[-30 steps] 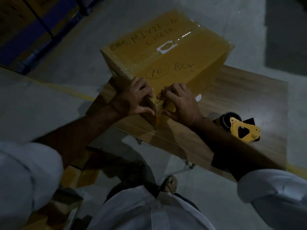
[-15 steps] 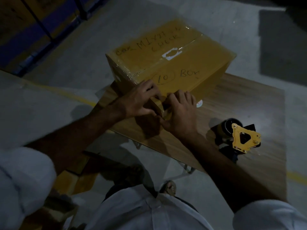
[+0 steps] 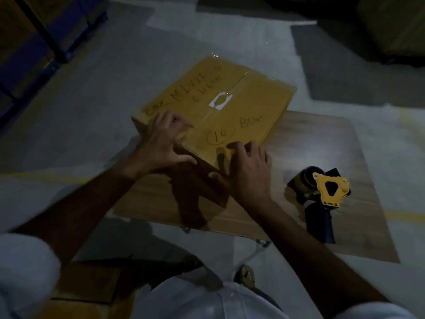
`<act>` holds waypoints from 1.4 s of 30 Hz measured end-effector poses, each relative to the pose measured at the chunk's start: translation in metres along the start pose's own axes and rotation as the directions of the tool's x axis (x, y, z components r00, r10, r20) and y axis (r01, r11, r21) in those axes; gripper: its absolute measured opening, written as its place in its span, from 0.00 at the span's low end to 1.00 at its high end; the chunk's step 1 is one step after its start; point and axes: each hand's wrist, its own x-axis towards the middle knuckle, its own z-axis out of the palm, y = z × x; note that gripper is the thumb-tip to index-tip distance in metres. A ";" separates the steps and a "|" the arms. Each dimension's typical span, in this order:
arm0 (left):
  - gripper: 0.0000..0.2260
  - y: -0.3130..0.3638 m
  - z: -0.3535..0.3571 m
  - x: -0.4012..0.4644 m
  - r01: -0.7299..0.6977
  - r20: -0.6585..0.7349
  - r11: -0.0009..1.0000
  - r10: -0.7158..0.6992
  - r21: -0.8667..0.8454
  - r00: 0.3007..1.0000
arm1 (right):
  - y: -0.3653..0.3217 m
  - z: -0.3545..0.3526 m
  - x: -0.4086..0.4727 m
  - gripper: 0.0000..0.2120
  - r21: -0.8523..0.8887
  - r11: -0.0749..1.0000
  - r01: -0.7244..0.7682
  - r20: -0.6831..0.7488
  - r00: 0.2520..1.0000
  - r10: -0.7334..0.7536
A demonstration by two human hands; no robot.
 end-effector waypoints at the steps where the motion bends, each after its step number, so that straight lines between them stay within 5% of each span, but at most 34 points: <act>1: 0.44 -0.011 -0.006 0.005 0.038 -0.010 0.999 -0.038 0.009 0.999 | -0.003 0.002 0.001 0.35 -0.030 1.000 0.000 0.026 1.000 0.001; 6: 0.54 -0.054 -0.014 0.014 0.185 0.058 0.980 -0.189 0.068 0.980 | 0.002 0.004 -0.016 0.33 -0.077 0.997 -0.024 0.114 0.993 0.033; 12: 0.52 -0.077 -0.002 0.002 0.262 0.118 0.957 -0.247 -0.128 0.962 | 0.023 -0.014 -0.010 0.33 -0.143 0.988 -0.062 0.174 0.981 0.087; 17: 0.48 -0.030 0.036 -0.032 0.175 0.091 0.941 -0.155 -0.288 0.984 | 0.045 -0.030 0.000 0.28 -0.191 0.901 -0.391 -0.050 0.920 0.388; 21: 0.48 0.014 0.057 -0.055 0.109 0.065 0.938 -0.093 -0.329 0.994 | 0.016 -0.022 0.001 0.25 0.089 0.768 -0.634 -0.009 0.771 0.637; 24: 0.48 0.042 0.068 -0.073 -0.023 0.048 0.960 0.038 -0.280 0.998 | -0.010 -0.005 -0.009 0.35 0.359 0.717 -0.597 0.111 0.790 0.602; 28: 0.35 0.090 0.081 -0.085 -0.171 0.145 0.935 0.224 -0.310 0.964 | 0.009 -0.009 -0.015 0.50 0.365 0.773 -0.519 0.126 0.850 0.512; 33: 0.34 0.150 0.079 -0.044 -0.376 0.197 0.906 0.411 -0.193 0.890 | 0.082 -0.055 -0.013 0.42 0.531 0.664 -0.527 0.361 0.849 0.386; 36: 0.32 0.142 0.056 -0.011 -0.434 0.208 0.811 0.538 -0.393 0.817 | 0.107 -0.080 -0.001 0.40 0.418 0.729 -0.542 0.457 0.819 0.347; 39: 0.20 0.101 0.036 0.029 -0.331 0.028 0.821 0.387 -0.466 0.922 | 0.095 -0.070 0.007 0.30 -0.014 0.865 -0.501 0.209 0.845 0.492; 42: 0.17 0.057 0.036 0.083 -0.151 0.023 0.905 0.174 -0.398 0.984 | 0.031 -0.030 -0.004 0.19 -0.044 0.871 -0.490 -0.100 0.869 0.484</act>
